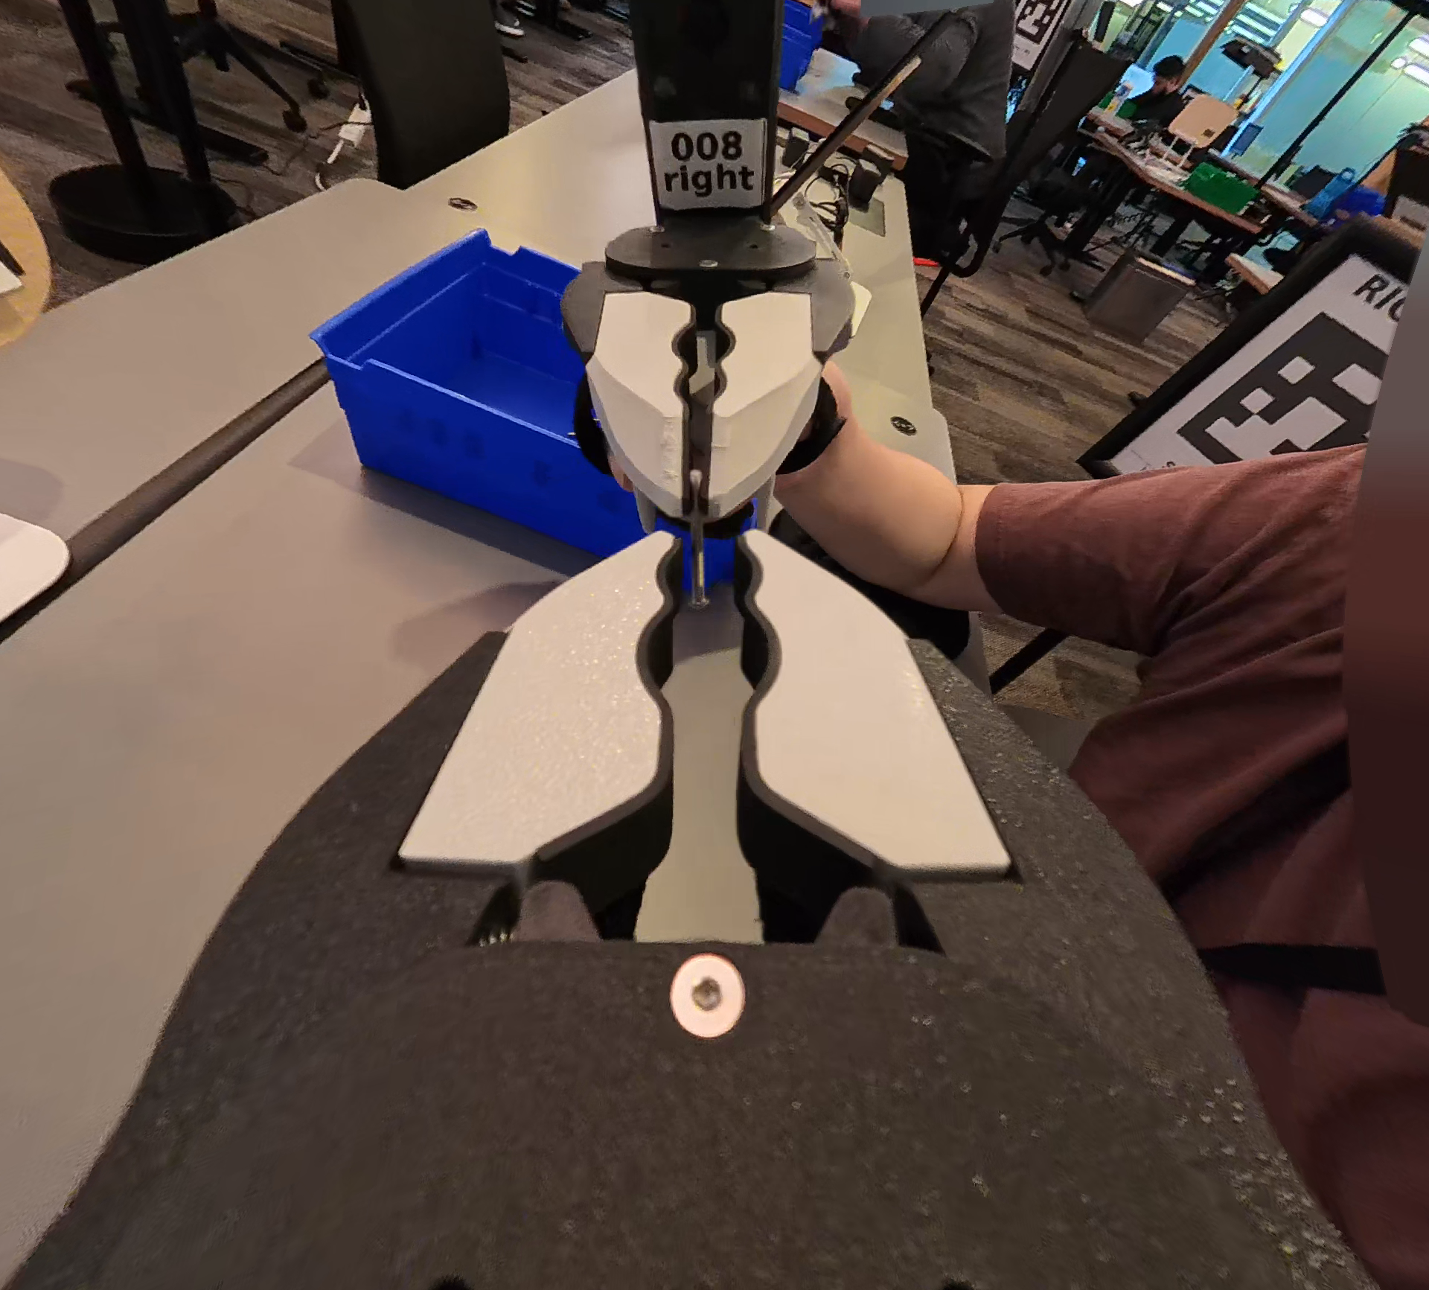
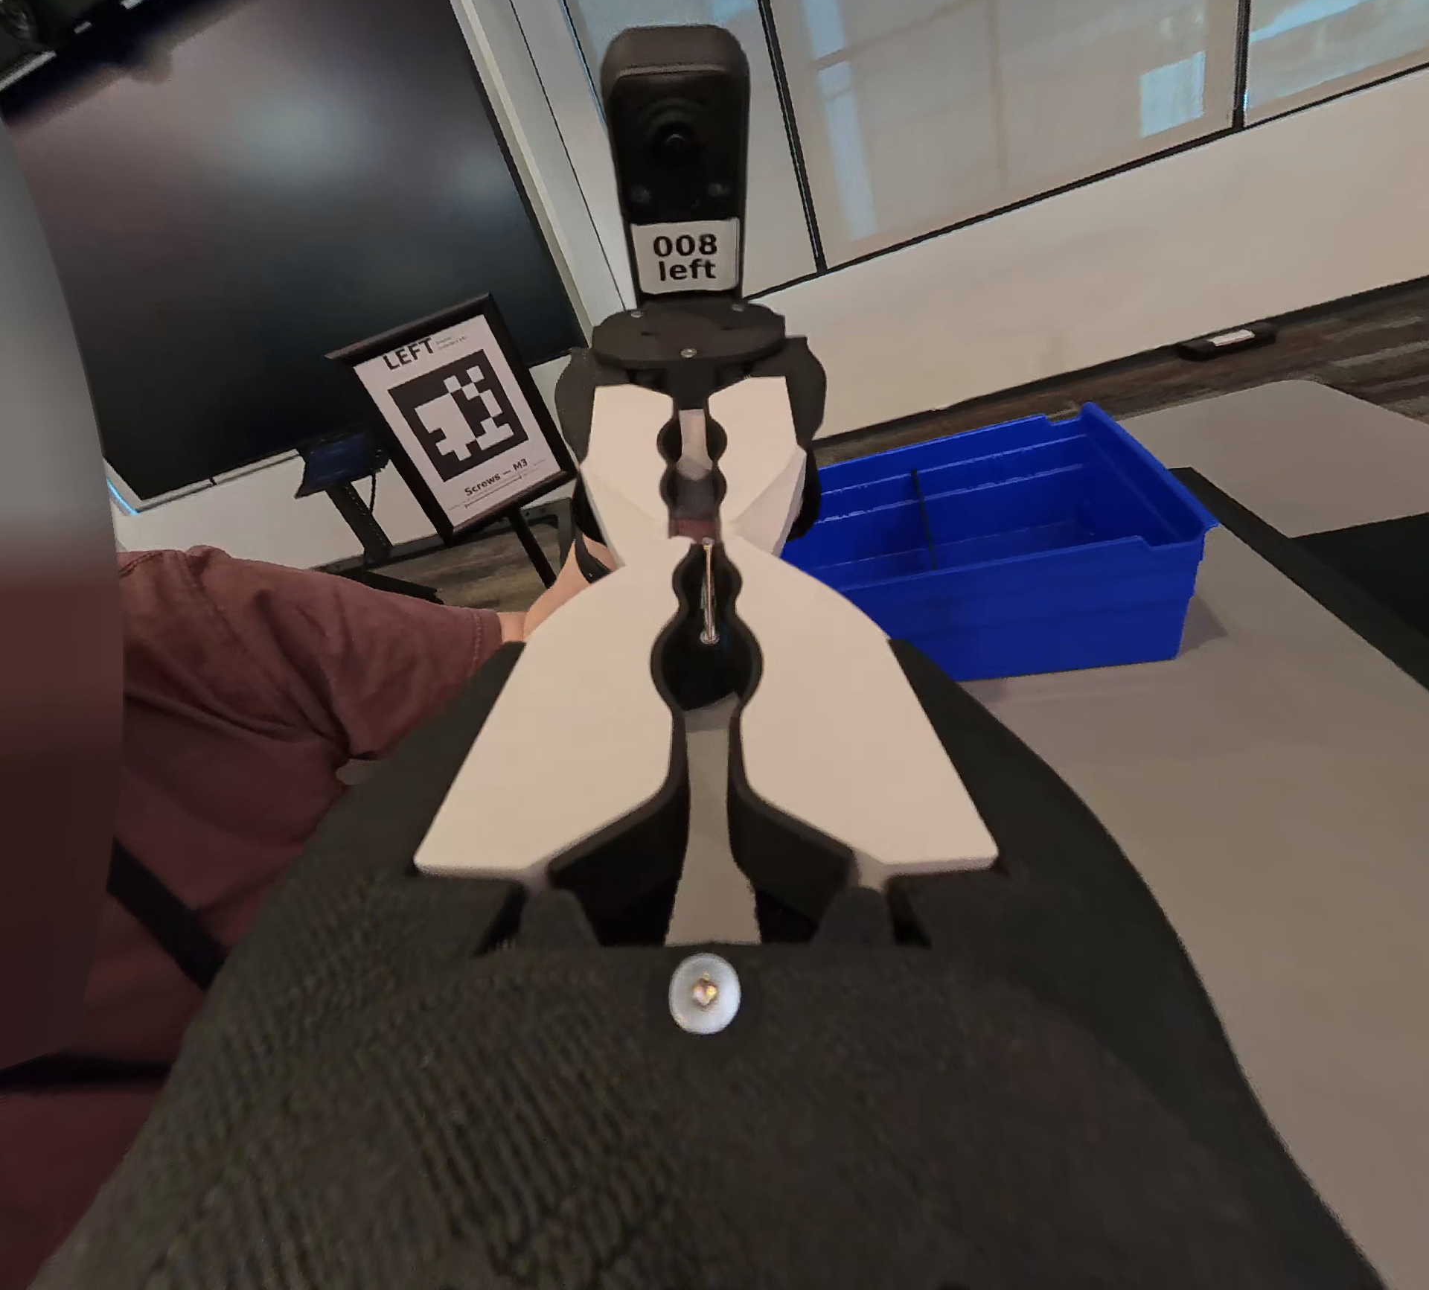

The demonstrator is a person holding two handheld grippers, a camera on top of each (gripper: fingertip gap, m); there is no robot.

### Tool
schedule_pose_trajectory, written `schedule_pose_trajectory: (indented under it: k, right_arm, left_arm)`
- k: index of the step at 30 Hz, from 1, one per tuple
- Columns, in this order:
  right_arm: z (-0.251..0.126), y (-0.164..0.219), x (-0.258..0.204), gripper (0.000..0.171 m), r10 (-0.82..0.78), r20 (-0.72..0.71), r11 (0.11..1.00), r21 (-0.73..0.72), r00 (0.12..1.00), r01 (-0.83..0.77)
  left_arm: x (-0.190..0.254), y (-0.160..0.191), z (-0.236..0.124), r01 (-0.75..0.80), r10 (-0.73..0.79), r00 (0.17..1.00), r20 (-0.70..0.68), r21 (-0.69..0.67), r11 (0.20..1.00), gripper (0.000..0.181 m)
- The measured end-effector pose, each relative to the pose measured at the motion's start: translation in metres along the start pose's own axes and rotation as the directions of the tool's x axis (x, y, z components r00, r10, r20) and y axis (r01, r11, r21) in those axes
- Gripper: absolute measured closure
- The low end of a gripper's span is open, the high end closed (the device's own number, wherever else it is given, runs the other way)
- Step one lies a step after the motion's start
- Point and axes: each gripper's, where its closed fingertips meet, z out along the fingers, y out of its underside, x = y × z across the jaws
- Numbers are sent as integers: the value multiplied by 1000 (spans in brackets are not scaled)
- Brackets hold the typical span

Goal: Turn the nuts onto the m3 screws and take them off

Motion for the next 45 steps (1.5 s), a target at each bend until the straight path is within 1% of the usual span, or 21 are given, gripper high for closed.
schedule_pose_trajectory:
  k: [3, 6, 11, 18, 21, 23, 25, 27, 28, 29, 30, 32, 34, 36, 39, 41, 45]
  right_arm:
    - [0, -1, 2, 169, 31, 13, 999, 30, 999, -31]
    - [-1, 0, 5, 169, 53, 16, 998, 33, 998, -54]
    - [-5, -3, 8, 169, 43, -8, 999, 33, 999, -43]
    - [-3, 2, 11, 169, 50, -12, 999, 10, 999, -50]
    - [-3, 2, 11, 168, 49, -6, 999, 12, 999, -49]
    - [-3, 0, 14, 166, 24, -30, 1000, 20, 999, -23]
    - [-7, -1, 19, 149, -29, -90, 1000, 0, 996, 29]
    - [-13, 2, 30, 149, -113, -182, 992, -66, 977, 103]
    - [-15, 8, 35, 152, -157, -219, 983, -125, 963, 131]
    - [-16, 20, 41, 157, -187, -247, 968, -212, 951, 135]
    - [-17, 37, 49, 158, -197, -273, 941, -321, 942, 104]
    - [-18, 79, 62, 156, -206, -308, 849, -528, 929, 13]
    - [-16, 115, 75, 158, -253, -331, 746, -665, 909, -35]
    - [-17, 146, 85, 162, -305, -344, 632, -771, 888, -81]
    - [-23, 180, 92, 163, -348, -335, 490, -861, 876, -135]
    - [-23, 192, 96, 163, -328, -359, 464, -867, 874, -182]
    - [-23, 214, 101, 162, -232, -439, 420, -850, 868, -318]
  left_arm:
    - [-4, 5, 6, 17, -17, 1000, -7, -11, 1000, 171]
    - [-6, 8, 12, 35, -35, 999, -29, -1, 999, 179]
    - [-7, 6, 14, 110, -106, 990, -89, 38, 993, 179]
    - [-10, 13, 17, 105, -105, 991, -79, -6, 995, 179]
    - [-9, 14, 15, 116, -117, 988, -98, -11, 993, 179]
    - [-13, 11, 13, 115, -114, 990, -88, 11, 993, 179]
    - [-17, 9, 5, 117, -115, 991, -73, 15, 993, 179]
    - [-25, 3, -12, 92, -92, 996, -4, 29, 995, 179]
    - [-30, -1, -24, 71, -73, 996, 46, 45, 996, 179]
    - [-35, -5, -37, 51, -56, 993, 103, 55, 997, 179]
    - [-39, -8, -50, 33, -42, 986, 160, 59, 998, 179]
    - [-44, -12, -76, 5, -20, 967, 253, 59, 998, 179]
    - [-49, -14, -100, -14, -8, 941, 339, 61, 998, 179]
    - [-52, -13, -120, -8, -12, 919, 394, 50, 999, 179]
    - [-53, -12, -139, -5, -21, 901, 433, 58, 998, 179]
    - [-52, -12, -145, 7, -34, 900, 434, 64, 998, 179]
    - [-51, -13, -146, 15, -45, 904, 424, 74, 997, 179]
